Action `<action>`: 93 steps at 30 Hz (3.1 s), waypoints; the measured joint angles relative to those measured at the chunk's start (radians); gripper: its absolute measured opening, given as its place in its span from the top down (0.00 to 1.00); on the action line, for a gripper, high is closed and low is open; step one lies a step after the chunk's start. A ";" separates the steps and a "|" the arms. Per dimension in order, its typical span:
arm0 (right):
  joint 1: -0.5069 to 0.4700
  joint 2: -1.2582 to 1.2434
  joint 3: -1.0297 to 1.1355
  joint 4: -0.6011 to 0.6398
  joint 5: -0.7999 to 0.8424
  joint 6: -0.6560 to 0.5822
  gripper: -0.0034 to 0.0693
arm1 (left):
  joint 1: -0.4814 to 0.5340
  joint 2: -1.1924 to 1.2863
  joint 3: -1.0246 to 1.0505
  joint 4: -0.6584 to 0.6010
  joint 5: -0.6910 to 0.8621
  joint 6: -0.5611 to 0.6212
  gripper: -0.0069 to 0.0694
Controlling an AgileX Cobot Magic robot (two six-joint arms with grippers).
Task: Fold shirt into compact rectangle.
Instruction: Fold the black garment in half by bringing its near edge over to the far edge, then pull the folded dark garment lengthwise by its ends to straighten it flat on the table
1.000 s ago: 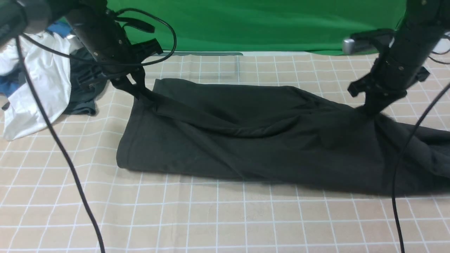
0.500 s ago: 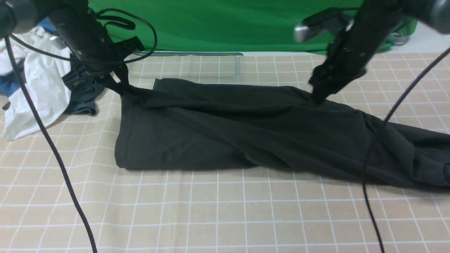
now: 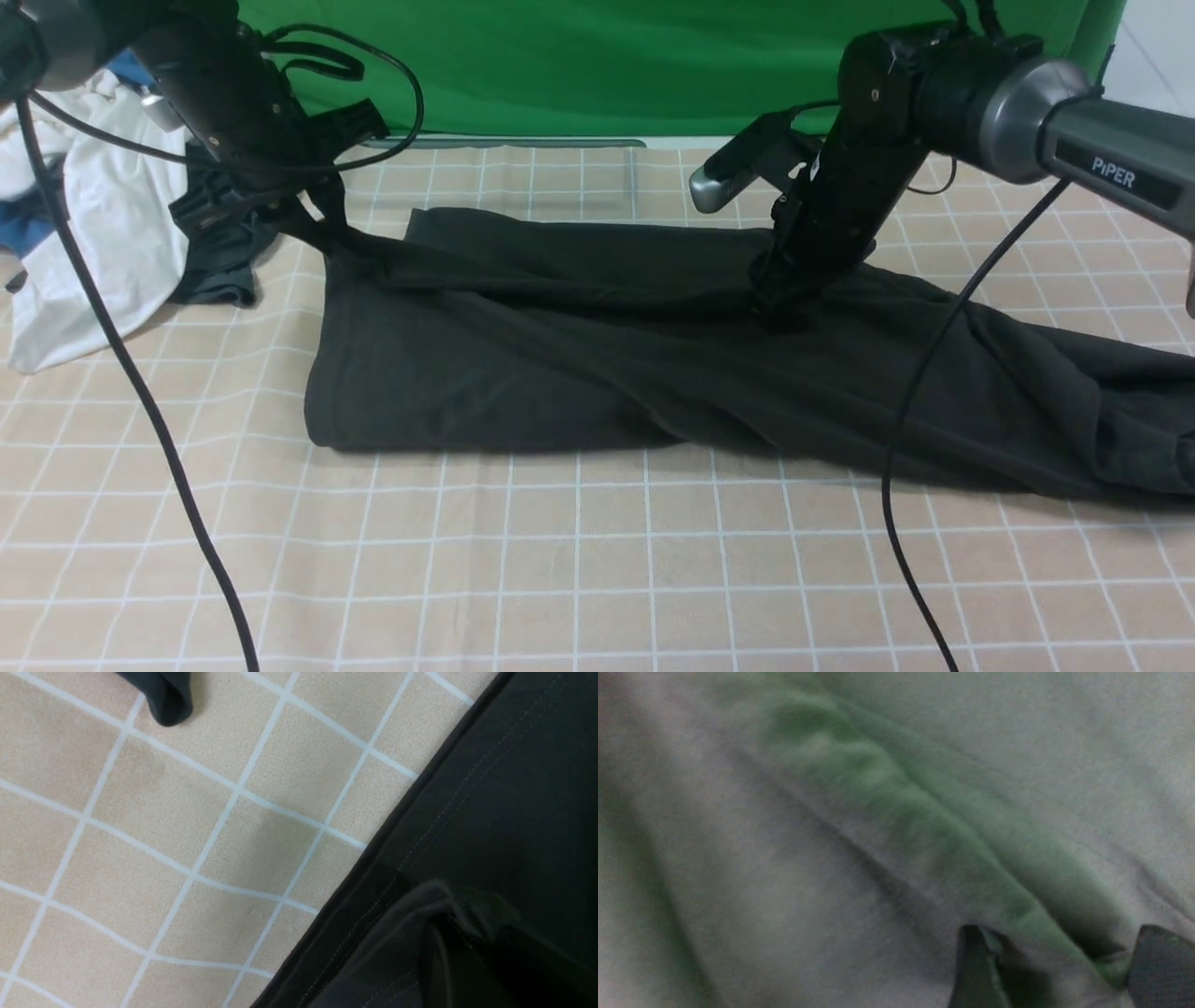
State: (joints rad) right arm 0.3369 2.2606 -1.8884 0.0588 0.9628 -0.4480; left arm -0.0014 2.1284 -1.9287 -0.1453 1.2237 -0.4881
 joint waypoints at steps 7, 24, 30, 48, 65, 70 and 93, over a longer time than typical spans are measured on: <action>0.000 0.003 0.000 -0.001 -0.024 -0.001 0.85 | 0.000 0.000 0.000 -0.017 0.000 0.000 0.87; -0.051 0.007 -0.159 -0.084 -0.118 0.116 0.89 | -0.001 0.015 -0.050 -0.035 -0.061 -0.094 0.87; -0.053 0.063 -0.159 -0.083 -0.204 0.131 0.89 | -0.007 0.056 -0.050 -0.042 -0.199 -0.101 0.87; -0.053 0.061 -0.159 -0.138 -0.304 0.191 0.33 | -0.007 0.089 -0.109 -0.008 -0.267 -0.049 0.53; -0.066 -0.181 -0.160 -0.034 0.173 0.235 0.90 | -0.204 0.177 -0.162 0.032 -0.011 0.232 0.89; -0.066 -0.181 -0.160 -0.004 0.178 0.234 0.90 | -0.199 0.258 -0.161 0.080 -0.073 0.187 0.89; -0.115 -0.328 0.015 -0.059 0.248 0.250 0.90 | -0.140 0.145 -0.244 -0.045 -0.141 0.269 0.89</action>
State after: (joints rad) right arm 0.2217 1.9326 -1.8735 0.0000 1.2110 -0.1976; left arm -0.1418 2.2732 -2.1727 -0.1899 1.0822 -0.2194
